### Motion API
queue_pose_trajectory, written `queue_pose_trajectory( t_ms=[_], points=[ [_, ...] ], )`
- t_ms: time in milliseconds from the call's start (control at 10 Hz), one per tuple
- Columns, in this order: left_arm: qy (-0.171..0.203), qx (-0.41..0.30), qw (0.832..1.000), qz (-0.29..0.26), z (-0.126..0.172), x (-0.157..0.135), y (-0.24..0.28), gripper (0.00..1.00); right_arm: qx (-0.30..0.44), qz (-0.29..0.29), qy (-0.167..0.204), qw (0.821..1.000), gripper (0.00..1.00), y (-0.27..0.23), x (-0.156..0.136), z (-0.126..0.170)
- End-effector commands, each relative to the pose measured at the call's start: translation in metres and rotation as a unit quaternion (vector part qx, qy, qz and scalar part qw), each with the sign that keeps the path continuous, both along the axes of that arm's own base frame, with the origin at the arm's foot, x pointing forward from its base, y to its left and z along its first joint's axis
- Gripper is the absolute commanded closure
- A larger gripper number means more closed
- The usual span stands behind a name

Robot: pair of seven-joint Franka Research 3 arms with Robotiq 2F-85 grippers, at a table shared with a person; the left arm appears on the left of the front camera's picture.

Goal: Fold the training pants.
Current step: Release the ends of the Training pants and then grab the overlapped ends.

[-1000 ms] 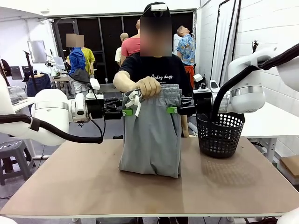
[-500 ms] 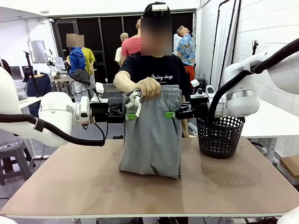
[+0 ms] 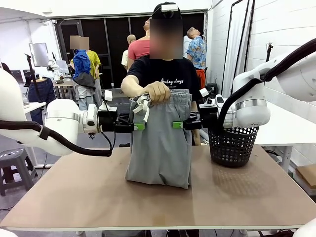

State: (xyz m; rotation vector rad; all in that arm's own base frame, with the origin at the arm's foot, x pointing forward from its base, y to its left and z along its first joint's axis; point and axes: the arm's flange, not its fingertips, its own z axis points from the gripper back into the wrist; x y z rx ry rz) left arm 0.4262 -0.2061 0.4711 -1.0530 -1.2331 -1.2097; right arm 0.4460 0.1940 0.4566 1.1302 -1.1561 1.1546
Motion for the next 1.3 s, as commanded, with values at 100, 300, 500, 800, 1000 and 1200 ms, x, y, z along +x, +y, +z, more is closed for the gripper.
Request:
queue_pose_trajectory(
  t_ms=[100,300,500,800,1000,1200],
  points=[
    [-0.003,-0.016,1.000,-0.019,0.017,0.008,-0.018,0.00,0.013,0.011,-0.012,1.000,0.00,0.018,0.007,0.006],
    [-0.004,-0.007,1.000,-0.020,0.023,0.007,-0.023,0.00,0.018,0.020,-0.016,0.999,0.00,0.022,0.007,0.017],
    [-0.012,-0.011,1.000,-0.022,0.027,0.004,-0.024,0.00,0.020,0.025,-0.027,0.999,0.00,0.024,0.002,0.031],
    [-0.021,-0.011,0.999,-0.026,0.028,0.005,-0.022,0.00,0.022,0.033,-0.037,0.999,0.00,0.022,-0.003,0.043],
    [-0.028,-0.025,0.999,-0.029,0.032,0.004,-0.023,0.19,0.011,0.026,-0.019,0.999,0.00,0.019,-0.002,0.042],
    [-0.035,-0.045,0.998,-0.031,0.036,0.002,-0.019,0.56,-0.002,0.012,-0.014,1.000,0.40,0.014,0.001,0.035]
  ],
)
